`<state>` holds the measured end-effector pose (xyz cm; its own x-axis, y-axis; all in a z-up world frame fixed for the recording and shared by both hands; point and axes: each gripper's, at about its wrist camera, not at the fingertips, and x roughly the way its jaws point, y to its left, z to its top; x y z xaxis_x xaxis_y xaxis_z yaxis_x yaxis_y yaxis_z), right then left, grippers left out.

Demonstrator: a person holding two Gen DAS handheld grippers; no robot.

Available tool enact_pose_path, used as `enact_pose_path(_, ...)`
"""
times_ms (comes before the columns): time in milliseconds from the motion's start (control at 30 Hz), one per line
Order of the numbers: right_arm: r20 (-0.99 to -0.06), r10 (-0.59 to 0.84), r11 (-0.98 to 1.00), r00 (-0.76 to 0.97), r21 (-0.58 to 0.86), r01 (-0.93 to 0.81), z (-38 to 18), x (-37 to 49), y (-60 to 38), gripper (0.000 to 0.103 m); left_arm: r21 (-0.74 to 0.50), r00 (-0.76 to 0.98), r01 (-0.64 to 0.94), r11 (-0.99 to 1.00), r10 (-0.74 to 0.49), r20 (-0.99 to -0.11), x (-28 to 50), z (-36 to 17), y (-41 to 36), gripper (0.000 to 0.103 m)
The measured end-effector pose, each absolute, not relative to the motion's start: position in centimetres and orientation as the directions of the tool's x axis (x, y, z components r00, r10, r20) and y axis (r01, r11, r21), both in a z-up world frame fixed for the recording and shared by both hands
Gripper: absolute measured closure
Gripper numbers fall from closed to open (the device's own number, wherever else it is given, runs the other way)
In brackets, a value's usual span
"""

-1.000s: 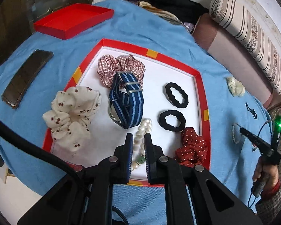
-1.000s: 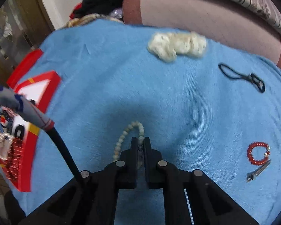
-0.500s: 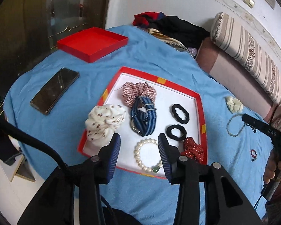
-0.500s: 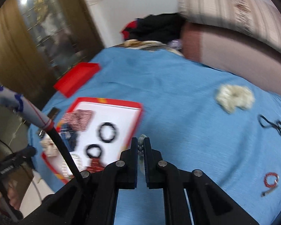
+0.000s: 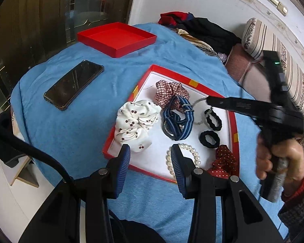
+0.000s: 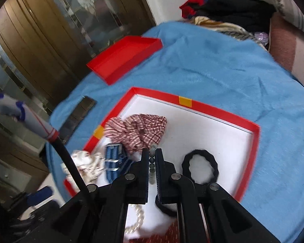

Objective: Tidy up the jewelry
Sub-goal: 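Release pearl bracelet in tray with left tool while right tool drops bead strand there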

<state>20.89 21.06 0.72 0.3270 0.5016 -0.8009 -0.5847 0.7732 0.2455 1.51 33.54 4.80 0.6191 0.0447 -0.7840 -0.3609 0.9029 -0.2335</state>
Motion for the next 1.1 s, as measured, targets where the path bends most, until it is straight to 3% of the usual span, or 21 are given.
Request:
enact_pose_path(100, -0.821, 0.428, 0.814, 0.377, 0.168, -0.557, -0.1, 22.0, 21.0, 0.086, -0.227, 0.618, -0.362, 0.904, 0.05, -0.784, 1.5, 4.6, 33.6, 0.063)
enact_pose_path(167, -0.813, 0.419, 0.831, 0.405, 0.164, -0.531, 0.3, 22.5, 19.8, 0.07, -0.222, 0.617, -0.362, 0.906, 0.055, -0.785, 1.6, 4.6, 33.4, 0.062)
enact_pose_path(233, -0.802, 0.418, 0.839, 0.426, 0.16, -0.52, 1.0, 22.5, 18.6, 0.067, -0.219, 0.618, -0.362, 0.906, 0.058, -0.784, 1.6, 4.6, 33.2, 0.061)
enact_pose_path(700, -0.788, 0.316, 0.936, 0.529, 0.167, -0.311, 0.9, 14.2, -0.5, 0.063, -0.155, 0.619, -0.276, 0.948, 0.052, -0.784, 1.6, 6.0, 26.6, 0.054)
enact_pose_path(833, -0.801, 0.22, 0.974, 0.557, 0.153, -0.164, -0.5, 11.0, -9.3, 0.063, -0.135, 0.609, -0.218, 0.967, 0.027, -0.793, 2.0, 6.1, 23.4, 0.053)
enact_pose_path(1000, -0.813, 0.048, 0.972, 0.58, 0.172, 0.161, -1.4, 10.5, -23.4, 0.063, -0.126, 0.598, -0.144, 0.981, -0.015, -0.801, 2.3, 6.0, 19.3, 0.053)
enact_pose_path(1100, -0.823, 0.031, 0.941, 0.567, 0.216, 0.262, -2.4, 12.1, -28.3, 0.063, -0.108, 0.581, -0.1, 0.989, -0.03, -0.813, 2.7, 5.6, 17.0, 0.053)
